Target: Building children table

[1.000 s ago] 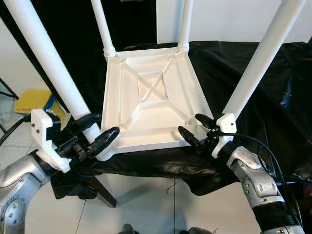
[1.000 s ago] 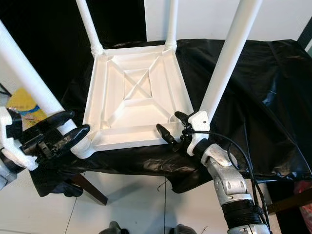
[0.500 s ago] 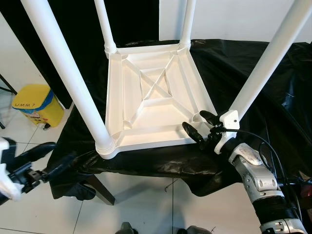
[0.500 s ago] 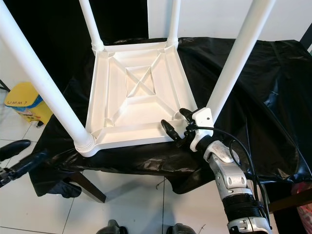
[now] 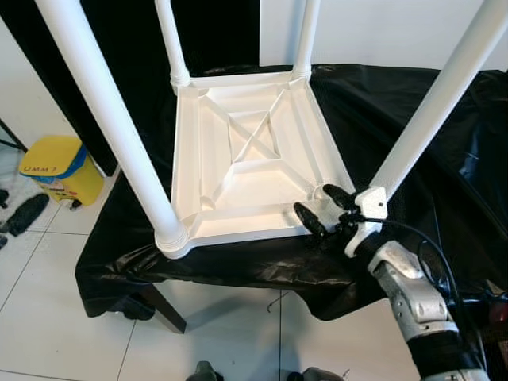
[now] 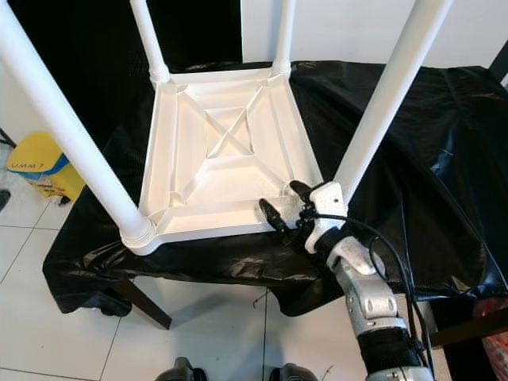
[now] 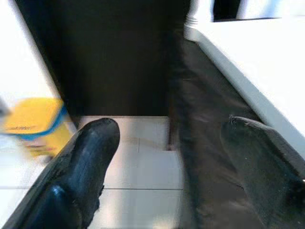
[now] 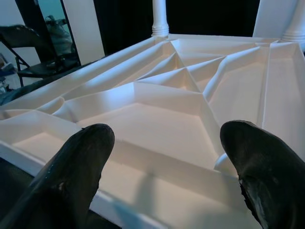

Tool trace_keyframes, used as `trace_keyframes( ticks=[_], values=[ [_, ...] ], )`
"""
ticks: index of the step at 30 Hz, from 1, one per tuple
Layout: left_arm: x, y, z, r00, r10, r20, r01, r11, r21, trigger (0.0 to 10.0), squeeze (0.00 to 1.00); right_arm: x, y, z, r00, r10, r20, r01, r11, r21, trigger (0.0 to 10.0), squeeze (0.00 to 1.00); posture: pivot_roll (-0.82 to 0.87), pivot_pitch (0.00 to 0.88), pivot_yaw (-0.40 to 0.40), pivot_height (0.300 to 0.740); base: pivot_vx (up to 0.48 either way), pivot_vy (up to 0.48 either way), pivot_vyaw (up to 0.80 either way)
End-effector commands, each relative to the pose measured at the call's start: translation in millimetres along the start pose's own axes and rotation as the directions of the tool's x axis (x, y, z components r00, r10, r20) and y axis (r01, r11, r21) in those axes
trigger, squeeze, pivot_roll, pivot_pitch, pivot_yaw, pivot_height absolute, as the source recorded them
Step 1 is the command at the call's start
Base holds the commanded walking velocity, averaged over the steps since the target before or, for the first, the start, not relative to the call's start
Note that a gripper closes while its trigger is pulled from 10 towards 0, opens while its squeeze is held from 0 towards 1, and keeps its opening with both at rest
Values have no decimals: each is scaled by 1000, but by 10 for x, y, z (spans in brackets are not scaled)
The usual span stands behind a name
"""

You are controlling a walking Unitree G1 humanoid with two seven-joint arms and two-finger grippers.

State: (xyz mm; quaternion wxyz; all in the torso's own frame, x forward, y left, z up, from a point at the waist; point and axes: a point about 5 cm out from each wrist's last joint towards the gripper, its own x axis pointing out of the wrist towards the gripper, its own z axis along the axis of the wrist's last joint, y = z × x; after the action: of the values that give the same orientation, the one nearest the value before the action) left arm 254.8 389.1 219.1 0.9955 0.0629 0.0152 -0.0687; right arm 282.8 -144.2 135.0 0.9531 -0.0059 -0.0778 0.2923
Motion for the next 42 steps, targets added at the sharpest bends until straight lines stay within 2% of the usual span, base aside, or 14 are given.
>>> trace_keyframes(
  ticks=[1, 6, 8, 12, 15, 17, 19, 20, 21, 23, 30, 37, 38, 42],
  values=[
    [15, 88, -24, 998, 53, -17, -53, 998, 26, 10000, 0, -28, 30, -19, 1000, -2, -12, 2, 1000, 6, 10000, 0, -23, 80, 20, 740, 0, 0, 0],
    [237, 67, 29, 999, 47, 20, -47, 999, 21, 10000, 0, -100, 134, -13, 1000, -9, -9, 9, 1000, 24, 10000, 0, -39, 89, 24, 740, 0, 0, 0],
    [564, -28, 74, 996, 71, 48, -71, 997, -3, 10000, 0, -209, 234, -10, 998, -55, -12, 55, 998, 39, 10000, 0, -62, 98, 36, 740, 0, 0, 0],
    [682, -89, 99, 995, 76, 62, -75, 997, -24, 10000, 0, -270, 256, -9, 996, -89, -18, 90, 996, 29, 10000, 0, -76, 99, 42, 740, 0, 0, 0],
    [863, -221, 147, 995, 54, 86, -51, 998, -34, 10000, 0, -415, 271, -20, 981, -193, -29, 192, 981, -4, 10000, 0, -90, 100, 45, 740, 0, 0, 0],
    [905, -253, 157, 995, 49, 89, -45, 998, -36, 10000, 0, -446, 269, -24, 975, -221, -33, 221, 975, -13, 10000, 0, -99, 99, 48, 740, 0, 0, 0],
    [952, -301, 174, 994, 35, 100, -30, 999, -45, 10000, 0, -480, 252, -40, 963, -265, -47, 263, 964, -43, 10000, 0, -102, 100, 49, 740, 0, 0, 0],
    [1074, -462, 214, 991, -31, 128, 37, 998, -44, 10000, 0, -564, 184, -67, 913, -402, -67, 392, 912, -121, 10000, 0, -114, 98, 49, 740, 0, 0, 0],
    [1114, -522, 228, 989, -57, 137, 63, 997, -40, 10000, 0, -593, 161, -73, 892, -447, -69, 434, 888, -149, 10000, 0, -114, 98, 49, 740, 0, 0, 0],
    [1142, -551, 234, 988, -71, 141, 76, 996, -35, 10000, 0, -610, 155, -70, 879, -471, -71, 456, 875, -162, 10000, 0, -114, 98, 49, 740, 0, 0, 0],
    [1297, -905, 304, 943, -266, 198, 270, 963, 11, 10000, 0, -658, 74, -52, 810, -583, -72, 548, 794, -265, 10000, 0, -106, 95, 43, 740, 0, 0, 0],
    [1270, -1107, 309, 888, -412, 204, 398, 911, 107, 10000, 0, -501, -15, -20, 812, -583, -37, 549, 784, -289, 10000, 0, -91, 92, 37, 740, 0, 0, 0],
    [1222, -1229, 325, 851, -478, 218, 456, 878, 143, 10000, 0, -409, -86, 0, 823, -568, -17, 537, 788, -301, 10000, 0, -77, 92, 31, 740, 0, 0, 0],
    [1157, -1366, 344, 813, -535, 229, 506, 844, 177, 10000, 0, -344, -164, 10, 832, -555, -13, 525, 794, -305, 10000, 0, -68, 92, 25, 740, 0, 0, 0]
  ],
)
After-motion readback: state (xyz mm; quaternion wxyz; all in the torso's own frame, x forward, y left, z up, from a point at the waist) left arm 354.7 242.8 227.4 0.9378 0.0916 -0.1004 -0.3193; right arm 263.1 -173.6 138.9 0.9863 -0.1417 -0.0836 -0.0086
